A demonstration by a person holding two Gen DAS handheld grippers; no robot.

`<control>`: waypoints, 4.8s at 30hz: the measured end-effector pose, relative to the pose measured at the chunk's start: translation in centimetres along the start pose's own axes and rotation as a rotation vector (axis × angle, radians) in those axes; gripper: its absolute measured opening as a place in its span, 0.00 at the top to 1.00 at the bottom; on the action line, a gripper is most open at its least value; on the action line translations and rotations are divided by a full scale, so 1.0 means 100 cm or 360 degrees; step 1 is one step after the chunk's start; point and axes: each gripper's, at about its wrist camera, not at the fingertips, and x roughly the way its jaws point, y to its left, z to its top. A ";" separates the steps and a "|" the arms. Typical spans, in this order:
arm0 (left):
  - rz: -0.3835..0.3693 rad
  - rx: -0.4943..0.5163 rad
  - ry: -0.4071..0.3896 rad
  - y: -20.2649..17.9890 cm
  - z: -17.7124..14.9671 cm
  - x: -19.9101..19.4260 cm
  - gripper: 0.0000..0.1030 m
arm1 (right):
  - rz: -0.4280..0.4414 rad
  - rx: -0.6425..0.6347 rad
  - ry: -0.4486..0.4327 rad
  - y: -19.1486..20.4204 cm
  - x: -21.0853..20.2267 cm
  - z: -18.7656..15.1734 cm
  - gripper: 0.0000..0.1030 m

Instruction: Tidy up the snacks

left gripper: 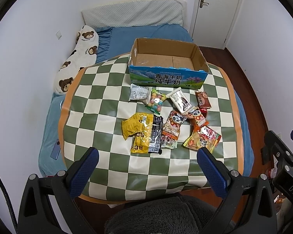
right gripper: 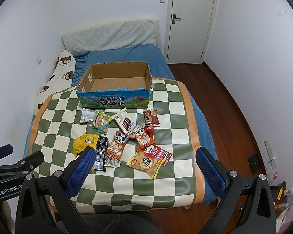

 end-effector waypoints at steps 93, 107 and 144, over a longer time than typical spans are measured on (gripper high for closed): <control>0.0056 -0.0114 0.0800 0.066 0.011 0.361 0.00 | 0.0240 0.0324 0.0929 0.066 0.359 -0.057 0.12; -0.0094 -0.0116 0.0768 0.073 -0.029 0.308 0.11 | 0.0256 0.0364 0.0890 0.110 0.403 -0.031 0.23; -0.0187 -0.0036 0.0641 0.026 0.028 0.266 0.19 | 0.0113 0.0127 0.0907 0.089 0.389 -0.049 0.40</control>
